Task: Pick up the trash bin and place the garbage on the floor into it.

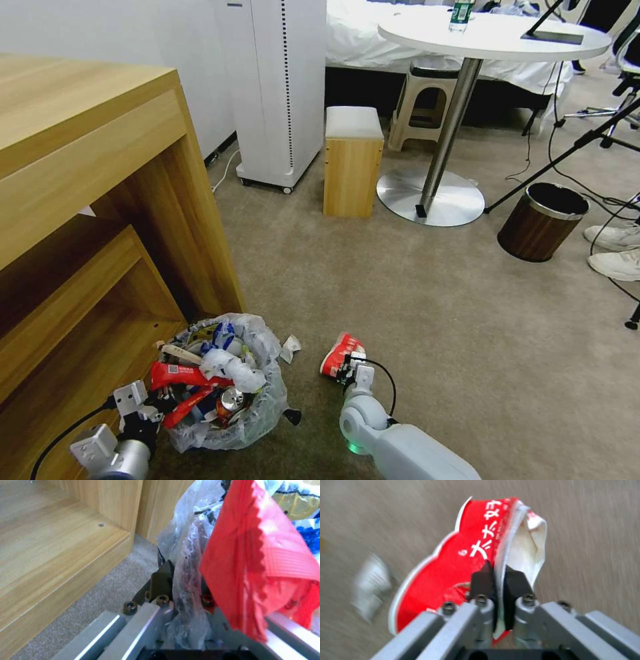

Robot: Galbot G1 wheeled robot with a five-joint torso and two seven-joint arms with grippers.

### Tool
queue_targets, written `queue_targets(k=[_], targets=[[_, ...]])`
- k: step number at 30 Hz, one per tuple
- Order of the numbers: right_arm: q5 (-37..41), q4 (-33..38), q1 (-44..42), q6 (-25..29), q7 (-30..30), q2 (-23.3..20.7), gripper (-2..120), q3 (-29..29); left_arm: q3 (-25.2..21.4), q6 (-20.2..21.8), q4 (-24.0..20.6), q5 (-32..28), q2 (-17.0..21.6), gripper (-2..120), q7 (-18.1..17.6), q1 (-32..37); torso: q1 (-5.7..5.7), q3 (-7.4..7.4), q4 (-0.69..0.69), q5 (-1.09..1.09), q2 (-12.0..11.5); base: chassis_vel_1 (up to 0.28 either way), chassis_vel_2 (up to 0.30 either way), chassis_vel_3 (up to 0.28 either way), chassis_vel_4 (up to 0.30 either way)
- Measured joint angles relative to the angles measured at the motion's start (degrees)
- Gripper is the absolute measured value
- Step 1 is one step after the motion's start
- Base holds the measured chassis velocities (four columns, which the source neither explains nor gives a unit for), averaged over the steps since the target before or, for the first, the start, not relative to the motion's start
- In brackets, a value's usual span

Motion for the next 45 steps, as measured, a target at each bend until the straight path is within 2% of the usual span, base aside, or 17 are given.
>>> queue_targets(k=[2,7,10,15,18,19,23,27,31,33,35,43,45], targets=[[-4.51,3.82,-1.50,5.41,-5.86,-3.52,0,0.40,-0.05,-0.01,0.11,-0.06,0.03,1,0.00,-0.20,0.00,0.00,0.00,0.02,0.00,0.000,0.000,0.000,0.000],[-9.19,6.37,-2.66,9.78,-10.61,-7.23,0,0.49,-0.12,-0.02,0.15,-0.08,0.04,1,-0.02,-0.26,0.00,0.00,-0.01,-0.02,0.00,0.000,0.000,0.000,0.000],[-12.90,8.86,-3.64,14.42,-15.62,-10.46,0,0.27,-0.13,-0.02,0.16,-0.09,0.01,1,-0.03,-0.29,0.00,0.00,-0.01,0.03,0.00,0.000,0.000,0.000,0.000],[-15.57,11.86,-4.38,18.56,-19.95,-13.64,0,-0.33,-0.15,-0.04,0.16,-0.08,-0.10,1,-0.07,-0.32,0.00,0.00,-0.02,-0.01,0.00,0.000,0.000,0.000,0.000],[-18.82,15.98,-4.63,26.75,-29.10,-16.79,0,-1.87,-0.09,-0.06,0.10,0.11,-0.52,1,-0.09,-0.30,0.00,0.00,0.00,0.00,0.00,0.000,0.000,0.000,0.000],[-18.82,15.98,-4.63,26.75,-29.10,-16.79,0,-1.87,-0.09,-0.06,0.10,0.11,-0.52,1,-0.09,-0.30,0.00,0.00,0.00,0.00,0.00,0.000,0.000,0.000,0.000],[-21.25,19.63,-2.56,33.38,-42.30,-19.69,0,-4.21,-0.07,-0.07,-0.49,0.45,-1.06,1,-0.09,-0.11,0.00,0.00,0.00,0.00,0.00,0.000,0.000,0.000,0.000],[-20.82,23.83,0.86,33.62,-44.92,-21.74,0,-6.98,0.10,-0.07,-0.83,0.91,-1.46,1,-0.08,0.05,0.00,0.00,0.00,0.00,0.00,0.000,0.000,0.000,0.000],[-18.94,26.45,10.54,31.19,-44.88,-24.08,0,-14.80,0.53,-0.02,-1.33,1.62,-2.18,1,0.05,0.05,0.00,0.01,0.00,0.00,0.00,0.000,0.000,0.000,0.000],[-18.47,26.43,12.40,30.81,-44.66,-24.21,0,-16.45,0.60,-0.01,-1.46,1.77,-2.33,1,0.08,0.09,0.00,0.00,0.01,-0.01,0.00,0.000,0.000,0.000,0.000],[-18.11,26.14,14.16,30.52,-44.54,-24.20,0,-18.18,0.64,0.01,-1.59,1.93,-2.45,1,0.13,0.12,0.00,0.00,0.00,-0.01,0.00,0.000,0.000,0.000,0.000],[-17.50,18.51,25.16,30.12,-44.58,-21.27,0,-34.58,0.96,0.04,-3.30,3.03,-3.51,1,0.63,1.06,0.00,0.01,0.00,-0.01,0.00,0.000,0.000,0.000,0.000],[-17.62,17.55,26.09,30.11,-44.59,-20.64,0,-36.35,0.96,0.01,-3.47,3.16,-3.64,1,0.71,1.26,0.00,0.01,0.00,-0.01,0.00,0.000,0.000,0.000,0.000]])
